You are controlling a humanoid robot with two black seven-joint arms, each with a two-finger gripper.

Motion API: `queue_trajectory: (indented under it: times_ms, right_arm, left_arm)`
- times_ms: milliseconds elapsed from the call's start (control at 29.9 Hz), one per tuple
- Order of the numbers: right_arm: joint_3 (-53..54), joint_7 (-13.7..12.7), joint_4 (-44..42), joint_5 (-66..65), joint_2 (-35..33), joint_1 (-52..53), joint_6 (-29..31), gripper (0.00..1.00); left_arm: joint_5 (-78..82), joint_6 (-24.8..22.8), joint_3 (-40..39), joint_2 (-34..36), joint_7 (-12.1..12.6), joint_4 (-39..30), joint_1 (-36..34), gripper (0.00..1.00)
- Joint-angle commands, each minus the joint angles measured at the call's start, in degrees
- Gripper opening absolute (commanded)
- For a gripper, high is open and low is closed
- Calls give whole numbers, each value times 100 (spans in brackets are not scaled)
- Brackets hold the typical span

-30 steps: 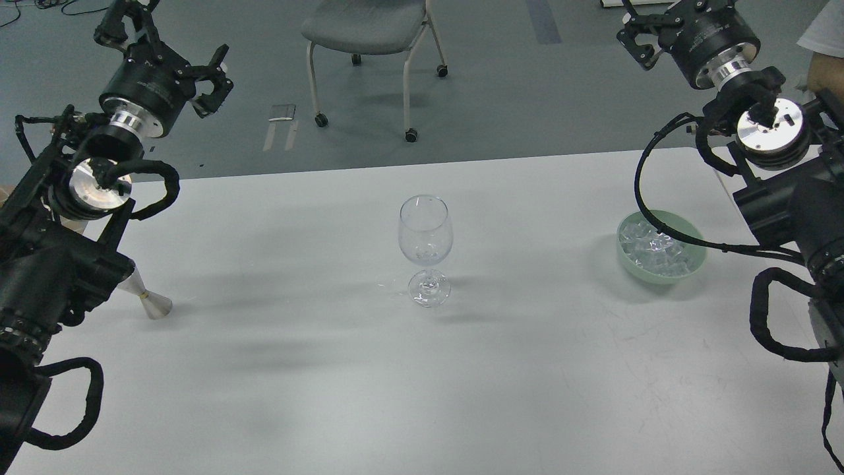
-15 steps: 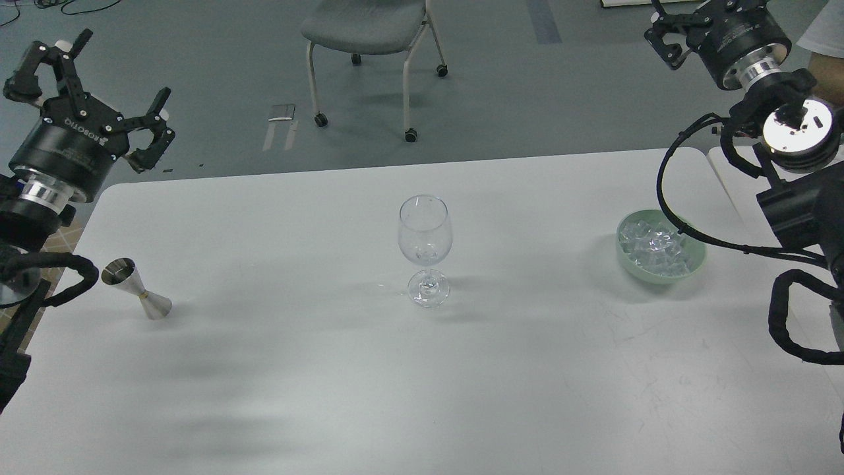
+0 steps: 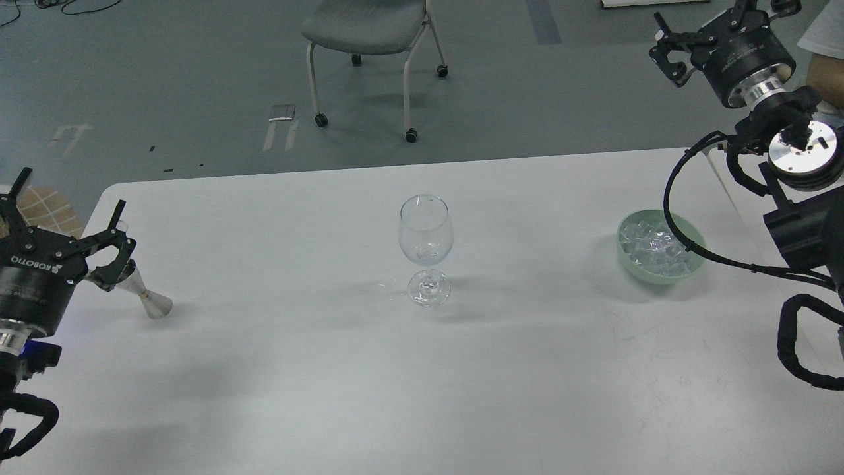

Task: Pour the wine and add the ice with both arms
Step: 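Lower the open left gripper beside the metal jigger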

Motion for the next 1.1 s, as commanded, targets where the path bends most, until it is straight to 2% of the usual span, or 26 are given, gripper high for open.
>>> queue_trajectory:
  times_ms: [0,167,267,301,367,434,501,668,802,1069]
  right_arm:
    - [2,1,8,1,-16,-61,-2,100]
    - [2,1,17,1,-7,-114,-2,100]
    - [2,1,8,1,-7,-167,7,100]
    - [-6,1,8,1,-7,-184,-2,100]
    - [2,1,8,1,-7,-220,-2,100]
    - [2,1,25,1,-7,-246,-2,100]
    - [2,1,25,1,-16,-255,-2,100]
    - [2,1,25,1,-25,-299,-2,100]
    - [2,-7,52,1,-112,-343,-2,100]
    - [-7,-7,52,1,-121,-395,-19,100]
  left_arm:
    - [-13,-35,-215,-162,6,-109,525,98]
    - [-22,-158,-259,-671,41,-100,1035,98]
    - [-31,-246,-171,-997,339,-12,1237,98]
    - [-40,-246,-154,-1171,601,57,1246,98]
    - [-40,-238,-154,-1383,945,137,1203,98]
    - [-49,-159,-189,-1830,1559,233,1089,98]
    - [-49,-54,-189,-2086,1807,347,844,98]
    - [-57,263,-189,-2245,1861,699,403,98]
    - [-66,255,-215,-2272,1870,1094,140,97]
    - [-391,193,-417,-2263,1826,1236,60,92]
